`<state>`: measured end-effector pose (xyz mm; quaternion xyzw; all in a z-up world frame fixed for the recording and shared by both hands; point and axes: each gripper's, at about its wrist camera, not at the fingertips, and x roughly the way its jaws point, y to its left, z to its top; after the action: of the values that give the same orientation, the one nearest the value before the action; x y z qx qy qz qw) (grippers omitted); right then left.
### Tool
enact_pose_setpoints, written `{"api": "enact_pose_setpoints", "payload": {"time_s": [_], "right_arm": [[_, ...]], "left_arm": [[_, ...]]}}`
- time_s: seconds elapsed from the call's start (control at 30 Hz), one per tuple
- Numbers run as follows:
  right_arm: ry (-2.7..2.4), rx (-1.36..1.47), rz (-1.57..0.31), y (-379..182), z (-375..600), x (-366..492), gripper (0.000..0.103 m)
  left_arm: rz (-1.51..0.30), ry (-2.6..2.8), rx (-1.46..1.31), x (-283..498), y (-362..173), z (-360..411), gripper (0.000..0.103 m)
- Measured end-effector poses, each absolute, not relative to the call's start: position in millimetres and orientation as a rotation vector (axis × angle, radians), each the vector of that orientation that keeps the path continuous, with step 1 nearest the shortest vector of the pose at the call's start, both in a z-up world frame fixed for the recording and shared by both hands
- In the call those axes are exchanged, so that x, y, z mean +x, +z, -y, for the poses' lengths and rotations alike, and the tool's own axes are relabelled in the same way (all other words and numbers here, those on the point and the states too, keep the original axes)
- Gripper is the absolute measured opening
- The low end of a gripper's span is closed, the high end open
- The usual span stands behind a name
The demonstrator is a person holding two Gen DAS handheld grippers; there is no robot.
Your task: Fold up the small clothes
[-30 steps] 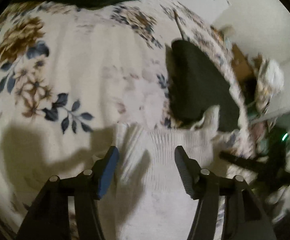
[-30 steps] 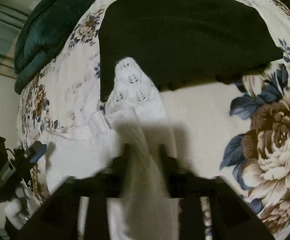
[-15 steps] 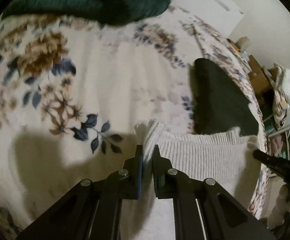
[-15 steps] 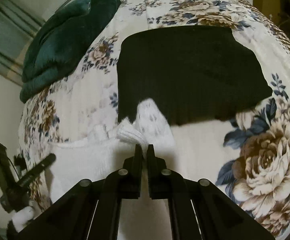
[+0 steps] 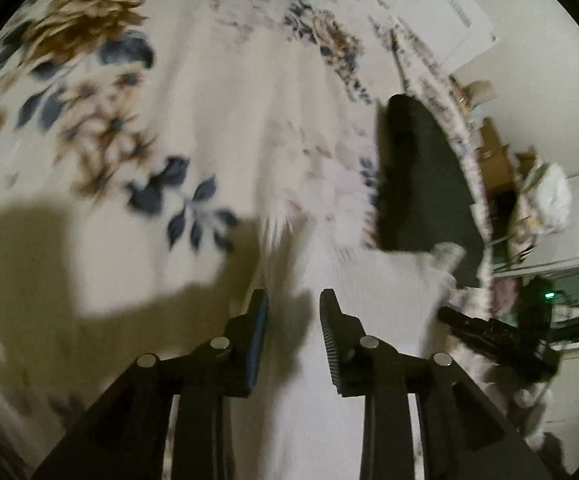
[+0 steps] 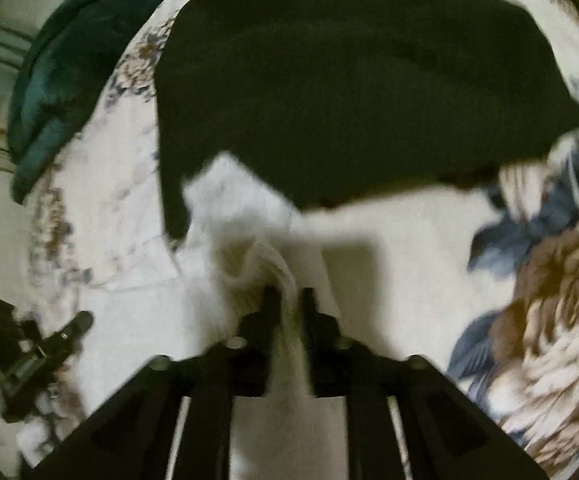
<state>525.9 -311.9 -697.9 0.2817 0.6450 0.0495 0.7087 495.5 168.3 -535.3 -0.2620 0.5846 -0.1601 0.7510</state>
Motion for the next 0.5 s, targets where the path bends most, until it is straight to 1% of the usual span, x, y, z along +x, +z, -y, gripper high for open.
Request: {"api": "enact_pose_setpoints", "payload": {"time_s": [0.03, 0.07, 0.13, 0.17, 0.27, 0.33, 0.37, 0.4, 0.43, 0.5], "right_arm": [[0.132, 0.660, -1.434, -694.9, 315.3, 517.4, 0.049], [0.155, 0.691, -1.430, -690.6, 318.9, 504.2, 0.055], [0.200, 0.737, -1.430, -683.7, 323.1, 476.6, 0.057], [0.212, 0.753, -1.444, -681.3, 321.9, 462.2, 0.059], [0.240, 0.807, -1.508, -689.1, 314.6, 423.3, 0.059], [0.243, 0.813, -1.555, -698.8, 306.5, 403.6, 0.059], [0.240, 0.815, -1.571, -704.9, 302.1, 394.0, 0.059], [0.238, 0.820, -1.581, -710.2, 298.6, 387.2, 0.060], [0.228, 0.820, -1.581, -713.1, 295.8, 381.7, 0.058], [0.188, 0.765, -1.545, -710.4, 291.2, 377.4, 0.018]], "left_arm": [[-1.268, -0.357, -0.592, 482.7, -530.2, -173.2, 0.039], [-1.259, -0.358, -0.607, 468.8, -525.9, -177.1, 0.044], [-1.272, -0.368, -0.634, 439.6, -524.0, -179.7, 0.045], [-1.289, -0.365, -0.634, 430.7, -526.1, -179.1, 0.045], [-1.324, -0.367, -0.620, 400.0, -532.8, -168.2, 0.045], [-1.337, -0.356, -0.555, 384.8, -537.0, -157.3, 0.042], [-1.325, -0.357, -0.528, 377.8, -538.3, -153.9, 0.035], [-1.314, -0.354, -0.510, 373.2, -539.1, -152.7, 0.025], [-1.319, -0.353, -0.501, 371.8, -541.6, -152.7, 0.012], [-1.308, -0.326, -0.502, 374.6, -545.4, -159.5, 0.008]]}}
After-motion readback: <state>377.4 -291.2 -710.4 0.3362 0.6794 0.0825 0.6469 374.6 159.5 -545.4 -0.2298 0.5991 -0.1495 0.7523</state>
